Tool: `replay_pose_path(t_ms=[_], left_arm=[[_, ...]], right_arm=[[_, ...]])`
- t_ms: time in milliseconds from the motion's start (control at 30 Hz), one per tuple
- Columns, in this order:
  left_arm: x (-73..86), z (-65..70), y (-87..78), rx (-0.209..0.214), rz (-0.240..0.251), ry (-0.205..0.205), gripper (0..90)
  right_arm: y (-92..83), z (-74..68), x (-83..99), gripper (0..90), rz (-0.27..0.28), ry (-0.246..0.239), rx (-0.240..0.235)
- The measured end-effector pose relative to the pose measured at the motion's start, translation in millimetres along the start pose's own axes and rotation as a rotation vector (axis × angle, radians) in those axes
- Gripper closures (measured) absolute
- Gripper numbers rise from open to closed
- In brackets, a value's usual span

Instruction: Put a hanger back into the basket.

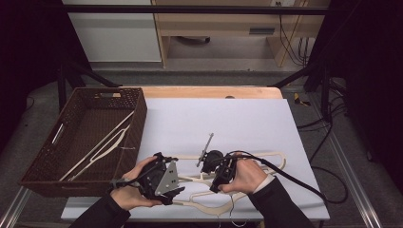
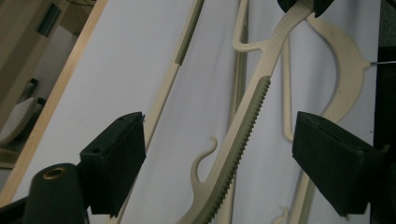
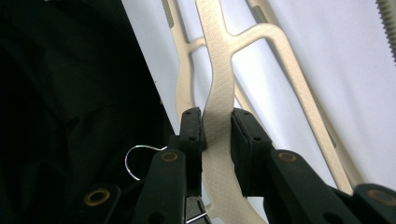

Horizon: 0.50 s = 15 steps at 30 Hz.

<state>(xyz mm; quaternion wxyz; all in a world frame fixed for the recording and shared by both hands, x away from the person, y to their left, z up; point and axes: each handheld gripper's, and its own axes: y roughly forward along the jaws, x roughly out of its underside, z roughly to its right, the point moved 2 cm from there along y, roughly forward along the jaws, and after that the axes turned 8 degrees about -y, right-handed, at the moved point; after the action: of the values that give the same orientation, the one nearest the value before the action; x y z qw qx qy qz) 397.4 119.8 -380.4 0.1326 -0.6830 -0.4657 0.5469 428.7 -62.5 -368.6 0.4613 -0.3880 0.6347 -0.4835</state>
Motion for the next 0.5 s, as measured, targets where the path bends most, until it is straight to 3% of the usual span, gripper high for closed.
replay_pose_path(t_ms=[267, 433, 500], left_arm=[[-13.7, 4.6, 3.7, -0.029, -0.039, 0.147, 25.4], [-18.5, 9.4, 9.0, -0.064, -0.071, 0.240, 35.7], [-19.7, 10.6, 10.4, -0.070, -0.066, 0.255, 38.7]], right_arm=[[-8.4, 0.0, -0.4, 75.0, 0.010, 0.002, -0.002], [-11.9, -0.5, -1.2, 75.0, 0.009, 0.021, -0.010], [-12.7, 0.2, -1.1, 74.9, 0.010, 0.013, -0.010]])
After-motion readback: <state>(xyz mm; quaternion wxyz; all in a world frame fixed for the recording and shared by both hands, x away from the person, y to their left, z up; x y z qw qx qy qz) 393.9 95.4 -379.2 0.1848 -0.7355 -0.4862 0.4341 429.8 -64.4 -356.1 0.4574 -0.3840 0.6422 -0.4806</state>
